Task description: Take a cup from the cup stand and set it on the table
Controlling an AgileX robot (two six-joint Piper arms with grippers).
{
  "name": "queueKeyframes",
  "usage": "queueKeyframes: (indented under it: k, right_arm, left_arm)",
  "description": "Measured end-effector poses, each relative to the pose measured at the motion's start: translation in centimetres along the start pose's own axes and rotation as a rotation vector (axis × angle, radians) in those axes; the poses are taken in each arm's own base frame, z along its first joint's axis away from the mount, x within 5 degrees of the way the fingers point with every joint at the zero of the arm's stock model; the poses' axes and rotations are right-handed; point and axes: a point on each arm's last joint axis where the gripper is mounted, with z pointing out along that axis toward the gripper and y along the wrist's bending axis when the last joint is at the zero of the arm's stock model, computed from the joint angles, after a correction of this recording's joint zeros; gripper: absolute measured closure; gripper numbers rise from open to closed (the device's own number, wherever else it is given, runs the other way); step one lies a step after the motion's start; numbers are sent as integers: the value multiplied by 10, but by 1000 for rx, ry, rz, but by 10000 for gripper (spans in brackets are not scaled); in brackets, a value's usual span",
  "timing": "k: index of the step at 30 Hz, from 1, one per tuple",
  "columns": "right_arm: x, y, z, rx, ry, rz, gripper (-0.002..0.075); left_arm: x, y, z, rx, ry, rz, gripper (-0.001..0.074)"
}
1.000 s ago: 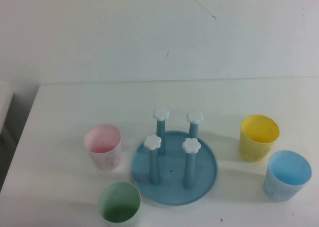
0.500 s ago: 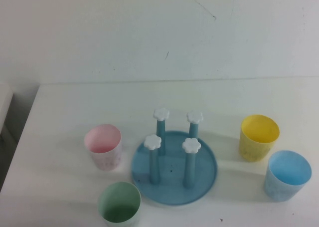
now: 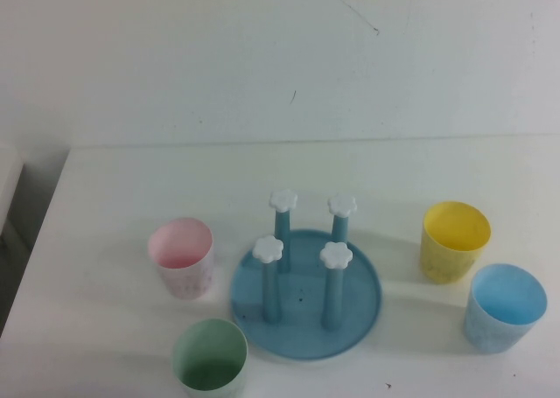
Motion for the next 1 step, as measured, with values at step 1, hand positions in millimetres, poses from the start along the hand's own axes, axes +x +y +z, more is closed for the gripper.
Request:
queueKeyframes:
  k: [1]
  right_arm:
    - [0,0,0,0,0,0,728]
  left_arm:
    - [0,0,0,0,0,0,738]
